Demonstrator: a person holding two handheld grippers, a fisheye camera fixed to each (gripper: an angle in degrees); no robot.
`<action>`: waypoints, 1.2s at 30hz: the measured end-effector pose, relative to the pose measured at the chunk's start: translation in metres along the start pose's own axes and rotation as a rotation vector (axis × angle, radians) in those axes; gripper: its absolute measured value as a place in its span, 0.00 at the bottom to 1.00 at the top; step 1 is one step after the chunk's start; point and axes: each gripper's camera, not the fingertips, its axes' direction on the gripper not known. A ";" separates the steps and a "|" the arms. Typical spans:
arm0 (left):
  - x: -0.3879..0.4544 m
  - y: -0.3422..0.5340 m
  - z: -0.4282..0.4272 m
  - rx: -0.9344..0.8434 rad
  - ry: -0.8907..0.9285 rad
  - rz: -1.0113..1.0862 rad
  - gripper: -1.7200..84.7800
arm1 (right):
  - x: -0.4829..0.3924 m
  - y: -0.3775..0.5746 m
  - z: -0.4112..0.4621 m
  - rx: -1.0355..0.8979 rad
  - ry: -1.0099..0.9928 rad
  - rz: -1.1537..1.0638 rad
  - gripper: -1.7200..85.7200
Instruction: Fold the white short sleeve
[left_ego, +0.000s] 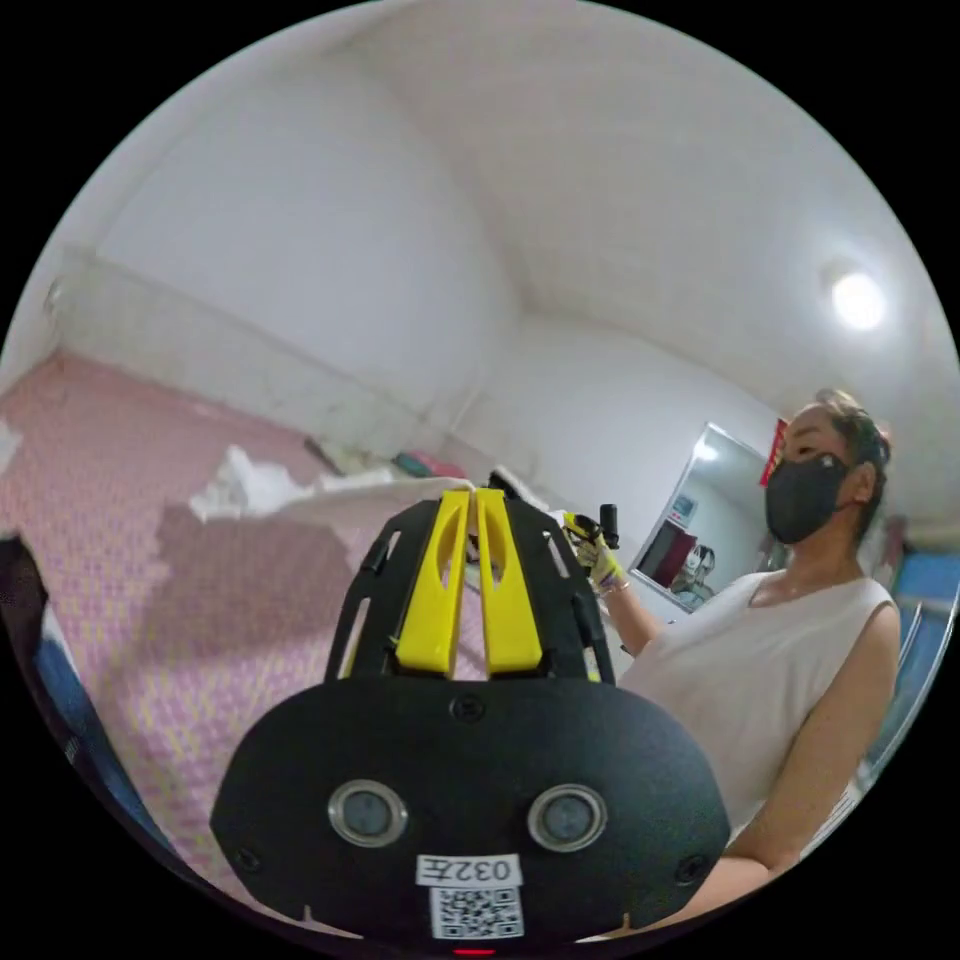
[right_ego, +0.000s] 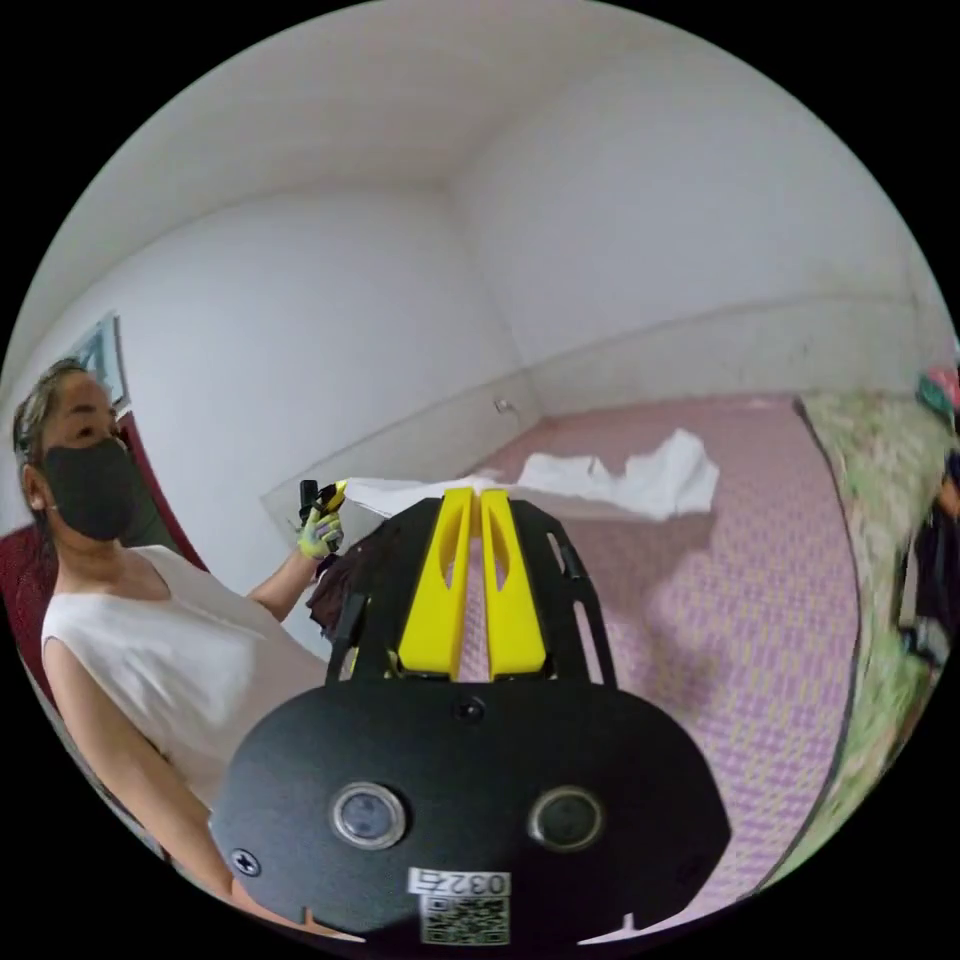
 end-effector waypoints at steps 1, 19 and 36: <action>-0.011 0.021 0.007 -0.029 -0.018 -0.056 0.01 | 0.011 0.022 0.009 -0.026 0.008 0.041 0.01; -0.116 0.368 0.096 -0.350 -0.177 -0.862 0.01 | 0.161 0.454 0.126 -0.458 0.059 0.889 0.01; -0.034 0.407 0.144 -0.518 -0.169 -0.907 0.01 | 0.111 0.549 0.089 -0.582 -0.012 0.977 0.01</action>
